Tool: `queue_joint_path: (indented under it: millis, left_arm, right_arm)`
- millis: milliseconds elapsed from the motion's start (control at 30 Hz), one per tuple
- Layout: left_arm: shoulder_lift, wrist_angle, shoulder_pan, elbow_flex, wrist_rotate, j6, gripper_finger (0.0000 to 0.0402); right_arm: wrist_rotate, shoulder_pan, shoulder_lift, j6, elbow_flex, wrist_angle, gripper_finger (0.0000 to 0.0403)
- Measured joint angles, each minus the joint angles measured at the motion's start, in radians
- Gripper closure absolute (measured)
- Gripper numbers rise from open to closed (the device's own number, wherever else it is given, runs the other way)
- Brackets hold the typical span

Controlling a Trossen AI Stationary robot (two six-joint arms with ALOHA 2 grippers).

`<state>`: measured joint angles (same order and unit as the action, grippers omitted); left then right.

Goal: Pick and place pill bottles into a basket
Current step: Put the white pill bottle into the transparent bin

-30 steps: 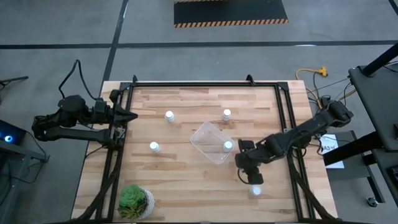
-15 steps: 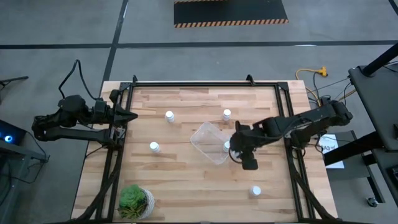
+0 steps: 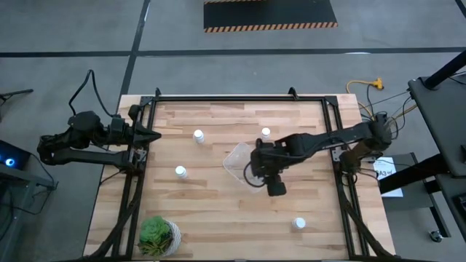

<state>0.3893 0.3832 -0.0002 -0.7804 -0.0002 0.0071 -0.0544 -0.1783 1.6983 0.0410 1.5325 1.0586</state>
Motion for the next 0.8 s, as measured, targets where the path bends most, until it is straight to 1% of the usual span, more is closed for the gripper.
queue_joint_path:
  millis: [100, 267, 467, 633, 800]
  left_arm:
    - [0.0, 0.0, 0.0, 0.0, 0.0, 0.0, 0.0402]
    - [0.0, 0.0, 0.0, 0.0, 0.0, 0.0, 0.0402]
    - [0.0, 0.0, 0.0, 0.0, 0.0, 0.0, 0.0402]
    - [0.0, 0.0, 0.0, 0.0, 0.0, 0.0, 0.0402]
    - [0.0, 0.0, 0.0, 0.0, 0.0, 0.0, 0.0402]
  right_arm:
    - [0.0, 0.0, 0.038, -0.026, 0.015, -0.004, 0.0258]
    - [0.0, 0.001, 0.076, -0.046, 0.001, -0.023, 0.0258]
    - [-0.005, 0.002, 0.113, -0.072, -0.005, -0.106, 0.0258]
    - [-0.007, 0.005, 0.157, -0.087, -0.009, -0.112, 0.0258]
    - [-0.025, 0.005, 0.167, -0.093, -0.04, -0.141, 0.0258]
